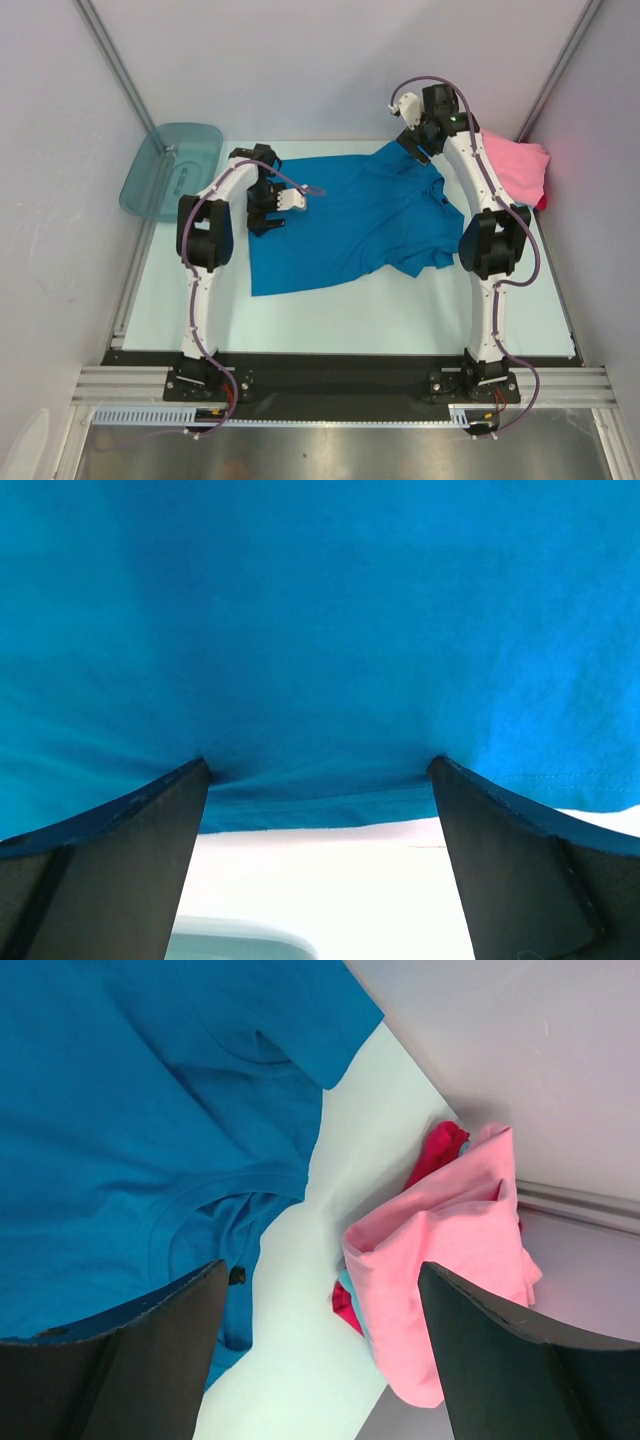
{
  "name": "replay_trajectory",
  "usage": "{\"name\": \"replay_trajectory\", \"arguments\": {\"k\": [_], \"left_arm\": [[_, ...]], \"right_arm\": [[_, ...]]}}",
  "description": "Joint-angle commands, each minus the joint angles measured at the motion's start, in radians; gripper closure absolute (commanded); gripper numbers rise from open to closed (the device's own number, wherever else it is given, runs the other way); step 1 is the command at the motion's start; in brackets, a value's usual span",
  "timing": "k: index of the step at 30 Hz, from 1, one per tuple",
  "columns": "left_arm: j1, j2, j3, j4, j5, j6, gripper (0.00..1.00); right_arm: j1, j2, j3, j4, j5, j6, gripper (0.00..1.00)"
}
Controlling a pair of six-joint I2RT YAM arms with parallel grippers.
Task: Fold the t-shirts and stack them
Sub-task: Move the tshirt to the center of the board
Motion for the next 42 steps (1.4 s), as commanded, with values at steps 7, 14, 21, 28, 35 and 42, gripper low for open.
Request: {"name": "replay_trajectory", "arguments": {"k": [7,14,21,28,35,42], "left_arm": [[0.047,0.07,-0.046,-0.017,-0.117,-0.237,0.0],[0.053,0.039,-0.084,0.018,-0.129,-0.244,0.0],[0.058,-0.005,-0.188,0.061,-0.223,-0.151,0.0],[0.059,-0.034,-0.242,0.089,-0.279,-0.069,0.0],[0.073,-0.022,-0.241,0.088,-0.332,-0.036,0.0],[0.104,-0.002,-0.233,0.088,-0.387,-0.023,0.0]], "right_arm": [[0.003,-0.016,0.045,0.022,-0.018,-0.013,0.16],[0.0,-0.004,0.061,0.028,-0.021,-0.019,0.15],[-0.005,0.007,0.069,0.031,-0.027,-0.02,0.15],[-0.005,0.015,0.08,0.042,-0.033,-0.01,0.14],[-0.008,0.008,0.074,0.037,-0.033,0.01,0.14],[-0.011,0.005,0.061,0.036,-0.035,0.018,0.14]]}}
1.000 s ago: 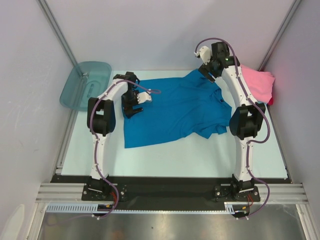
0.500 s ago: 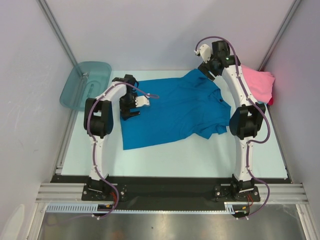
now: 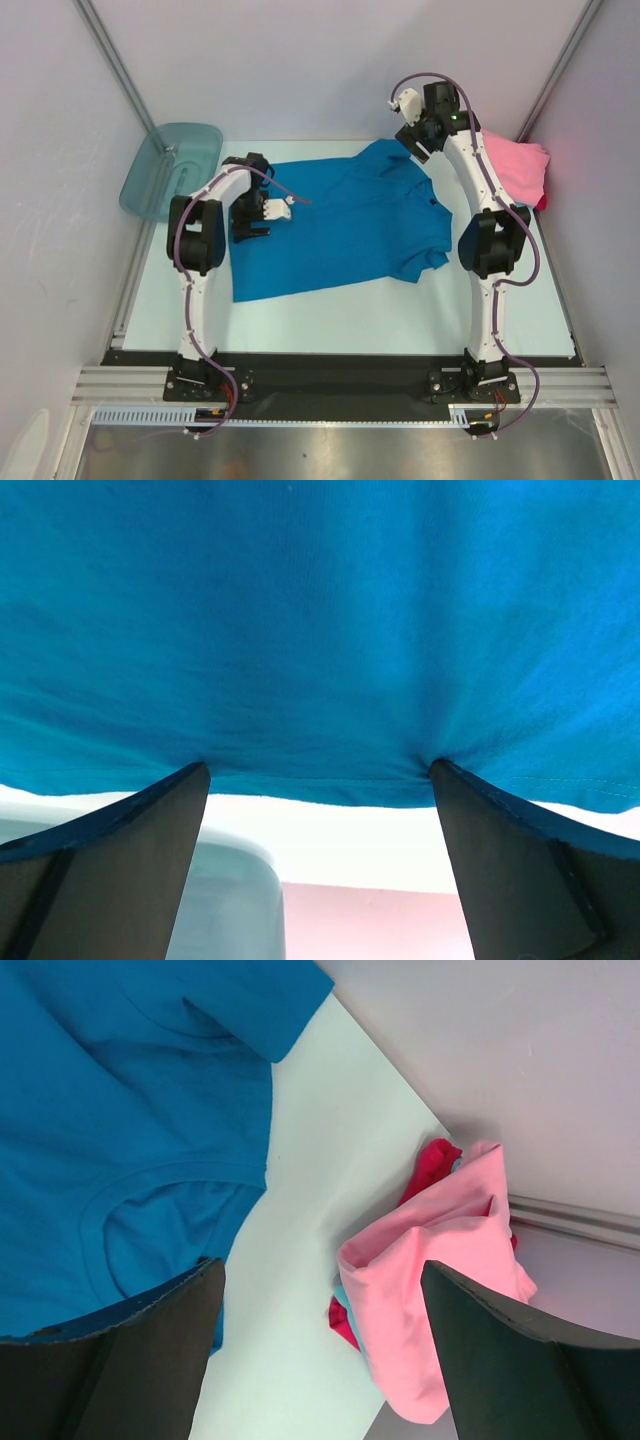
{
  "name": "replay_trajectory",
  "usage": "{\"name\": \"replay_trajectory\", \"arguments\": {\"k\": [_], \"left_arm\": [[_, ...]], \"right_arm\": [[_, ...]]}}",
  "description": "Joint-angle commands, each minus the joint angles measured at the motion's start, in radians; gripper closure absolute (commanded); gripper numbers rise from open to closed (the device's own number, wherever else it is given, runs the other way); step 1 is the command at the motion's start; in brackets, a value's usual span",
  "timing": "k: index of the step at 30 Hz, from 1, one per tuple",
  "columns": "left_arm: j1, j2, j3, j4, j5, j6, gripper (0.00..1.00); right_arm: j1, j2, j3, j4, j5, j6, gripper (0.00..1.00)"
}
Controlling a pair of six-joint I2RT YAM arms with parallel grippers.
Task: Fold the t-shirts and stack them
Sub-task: Move the tshirt to the center of the board
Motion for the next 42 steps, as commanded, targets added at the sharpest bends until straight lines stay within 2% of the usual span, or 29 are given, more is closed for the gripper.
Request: {"name": "replay_trajectory", "arguments": {"k": [1,9,15,18,22,24,27,30,31,32,35,36,37,38,42], "left_arm": [[0.083,0.089,-0.035,-0.005,-0.131,0.056,0.0],[0.108,0.102,0.048,-0.001,-0.149,0.002,0.0],[0.096,0.065,0.248,-0.033,-0.022,-0.131,0.0],[0.082,0.011,0.31,-0.03,0.03,-0.192,0.0],[0.061,-0.062,0.313,-0.004,0.065,-0.258,0.0],[0.056,-0.091,0.303,-0.004,0.078,-0.277,0.0],[0.047,-0.153,0.242,-0.001,0.105,-0.327,0.0],[0.045,-0.214,0.18,0.01,0.122,-0.375,0.0],[0.045,-0.24,0.162,0.015,0.122,-0.384,0.0],[0.045,-0.253,0.14,0.034,0.15,-0.395,0.0],[0.038,-0.286,0.054,0.068,0.174,-0.413,0.0],[0.034,-0.291,0.015,0.079,0.171,-0.413,0.0],[0.022,-0.294,-0.002,0.087,0.165,-0.412,0.0],[0.016,-0.299,-0.019,0.111,0.15,-0.412,0.0],[-0.008,-0.308,-0.076,0.163,0.136,-0.398,0.0]], "right_arm": [[-0.004,-0.006,0.028,0.015,-0.011,0.017,0.14],[-0.025,-0.014,-0.029,0.003,-0.022,0.03,0.14],[-0.059,-0.032,-0.09,-0.057,-0.085,0.059,0.13],[-0.065,-0.063,-0.208,-0.062,-0.11,0.042,0.12],[-0.065,-0.152,-0.366,-0.103,-0.206,-0.022,0.13],[-0.064,-0.166,-0.392,-0.187,-0.247,-0.049,0.13],[-0.071,-0.187,-0.434,-0.232,-0.286,-0.053,0.19],[-0.09,-0.232,-0.477,-0.218,-0.306,-0.039,0.36],[-0.106,-0.241,-0.483,-0.214,-0.311,-0.035,0.51],[-0.113,-0.256,-0.484,-0.206,-0.312,-0.021,0.57],[-0.128,-0.25,-0.492,-0.127,-0.315,0.013,0.69],[-0.124,-0.241,-0.488,-0.105,-0.297,0.026,0.78],[-0.117,-0.227,-0.48,-0.088,-0.254,0.036,0.97],[-0.104,-0.214,-0.448,-0.077,-0.242,0.043,1.0],[-0.07,-0.119,-0.367,0.024,-0.17,0.089,1.0]]}}
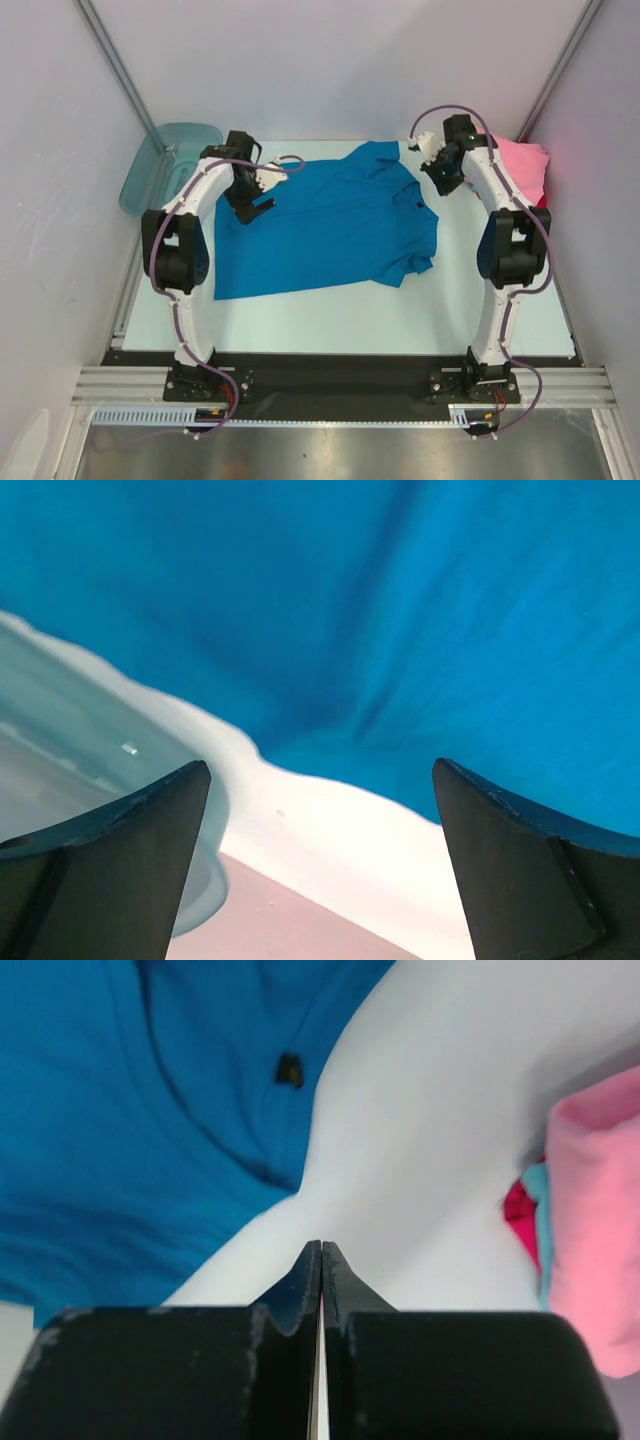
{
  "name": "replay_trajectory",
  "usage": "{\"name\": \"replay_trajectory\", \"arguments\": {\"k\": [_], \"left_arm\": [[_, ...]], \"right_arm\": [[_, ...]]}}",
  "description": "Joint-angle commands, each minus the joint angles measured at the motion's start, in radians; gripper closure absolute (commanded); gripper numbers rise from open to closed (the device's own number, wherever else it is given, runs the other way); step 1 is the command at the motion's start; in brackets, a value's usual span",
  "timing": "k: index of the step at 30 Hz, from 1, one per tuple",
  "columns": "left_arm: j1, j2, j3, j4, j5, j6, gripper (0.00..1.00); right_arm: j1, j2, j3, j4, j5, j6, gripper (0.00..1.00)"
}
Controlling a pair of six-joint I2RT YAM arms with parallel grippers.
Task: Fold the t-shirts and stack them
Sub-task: Move the tshirt to the center of the board
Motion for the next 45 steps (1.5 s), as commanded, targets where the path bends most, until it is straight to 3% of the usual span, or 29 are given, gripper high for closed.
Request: {"name": "replay_trajectory", "arguments": {"k": [1,6,9,30,45], "left_arm": [[-0.033,-0.042,-0.022,0.085,0.005,-0.013,0.0],[-0.053,-0.025,0.007,0.088,0.006,-0.036,0.0],[-0.065,-0.03,-0.001,0.088,0.005,-0.034,0.0],[-0.079,-0.028,-0.008,0.097,-0.04,-0.048,0.0],[-0.08,-0.053,-0.017,0.097,-0.067,-0.027,0.0]], "right_arm": [[0.042,0.079,0.109,0.141,0.067,0.064,1.0],[0.062,0.282,0.446,0.163,0.075,0.203,1.0],[0.087,0.391,0.547,0.154,0.077,0.251,1.0],[0.134,0.509,0.482,0.232,0.026,0.292,1.0],[0.13,0.543,0.456,0.27,0.098,0.263,1.0]]}}
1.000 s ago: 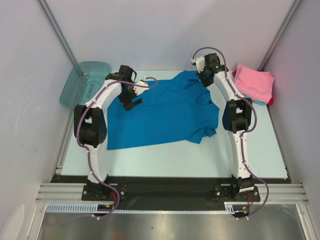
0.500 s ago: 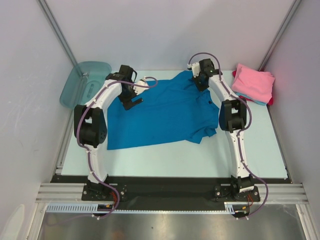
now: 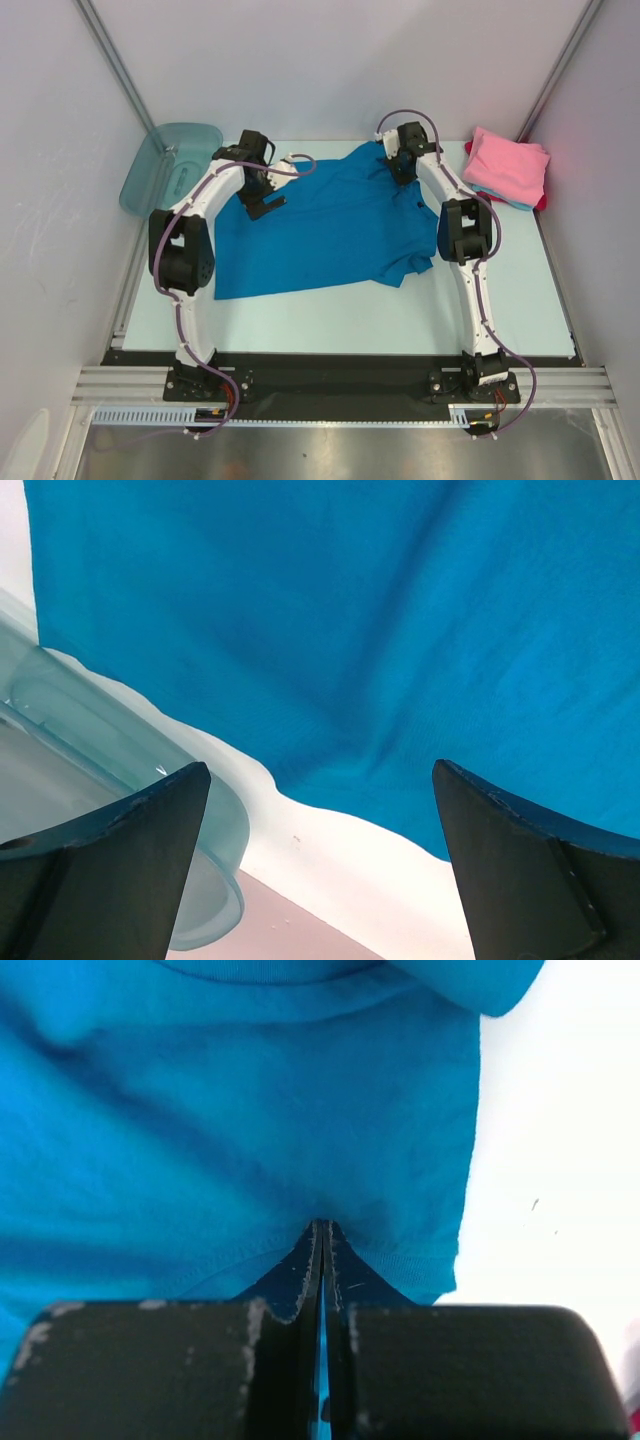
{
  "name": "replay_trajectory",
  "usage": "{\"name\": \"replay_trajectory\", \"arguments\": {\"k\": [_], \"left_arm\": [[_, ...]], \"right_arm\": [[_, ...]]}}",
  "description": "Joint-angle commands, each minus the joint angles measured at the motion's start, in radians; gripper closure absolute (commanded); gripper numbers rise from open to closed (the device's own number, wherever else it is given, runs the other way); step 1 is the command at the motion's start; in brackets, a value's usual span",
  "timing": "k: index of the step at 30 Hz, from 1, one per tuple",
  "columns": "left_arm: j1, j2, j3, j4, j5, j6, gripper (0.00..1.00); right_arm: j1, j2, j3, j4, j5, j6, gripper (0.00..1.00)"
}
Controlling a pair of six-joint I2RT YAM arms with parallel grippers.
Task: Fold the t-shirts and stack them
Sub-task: Move the tshirt to the center of the board
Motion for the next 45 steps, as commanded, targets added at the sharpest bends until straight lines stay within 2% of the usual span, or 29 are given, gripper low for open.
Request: {"name": "replay_trajectory", "arguments": {"k": [1,7,13,20,21,22,25,26,27,29,31,34,35,36,37,38,39,43,45], "left_arm": [[-0.007,-0.056,0.002,0.007,-0.022,0.0,0.0],[-0.007,-0.089,-0.041,0.022,-0.048,0.014,0.0],[-0.007,-0.125,-0.079,0.04,-0.082,0.037,0.0],[-0.007,-0.132,-0.104,0.06,-0.085,0.028,0.0],[-0.007,-0.132,-0.105,0.062,-0.083,0.028,0.0],[-0.007,-0.134,-0.107,0.066,-0.086,0.023,0.0],[-0.007,-0.146,-0.116,0.076,-0.08,0.026,0.0],[-0.007,-0.155,-0.125,0.08,-0.077,0.026,0.0],[-0.007,-0.16,-0.13,0.08,-0.074,0.028,0.0],[-0.007,-0.174,-0.148,0.091,-0.066,0.031,0.0],[-0.007,-0.18,-0.164,0.099,-0.057,0.032,0.0],[-0.009,-0.192,-0.174,0.105,-0.043,0.017,0.0],[-0.009,-0.194,-0.178,0.105,-0.03,0.012,0.0],[-0.01,-0.201,-0.182,0.106,-0.024,0.008,0.0],[-0.01,-0.205,-0.199,0.109,-0.016,0.002,0.0],[-0.015,-0.208,-0.208,0.117,-0.011,0.0,0.0],[-0.016,-0.214,-0.219,0.122,-0.011,-0.004,0.0],[-0.027,-0.237,-0.283,0.152,-0.007,-0.017,0.0],[-0.03,-0.243,-0.299,0.16,-0.002,-0.021,0.0]], "right_arm": [[-0.004,0.025,0.002,0.051,0.042,-0.017,1.0],[-0.007,0.039,-0.024,0.123,0.166,-0.077,1.0],[-0.029,0.083,-0.01,0.208,0.361,-0.149,1.0],[-0.036,0.082,-0.025,0.268,0.378,-0.197,1.0],[-0.033,0.077,-0.024,0.266,0.37,-0.195,0.97],[-0.027,0.066,-0.024,0.257,0.349,-0.192,0.93],[-0.018,-0.01,-0.022,0.205,0.278,-0.157,0.6],[-0.015,-0.033,-0.025,0.186,0.26,-0.146,0.31],[-0.013,-0.088,-0.024,0.144,0.24,-0.126,0.22],[-0.004,-0.142,-0.024,0.096,0.185,-0.112,0.16],[-0.003,-0.222,-0.025,0.018,0.127,-0.086,0.15],[-0.009,-0.321,-0.097,-0.094,0.021,-0.075,0.18],[-0.013,-0.345,-0.143,-0.116,0.001,-0.086,0.23],[-0.016,-0.387,-0.244,-0.155,-0.021,-0.101,0.35],[-0.019,-0.404,-0.313,-0.162,-0.027,-0.114,0.54],[-0.033,-0.423,-0.37,-0.16,-0.033,-0.117,0.93],[-0.039,-0.44,-0.419,-0.18,-0.041,-0.124,1.0],[-0.084,-0.524,-0.664,-0.17,-0.075,-0.135,1.0],[-0.104,-0.546,-0.723,-0.141,-0.076,-0.123,1.0]]}}
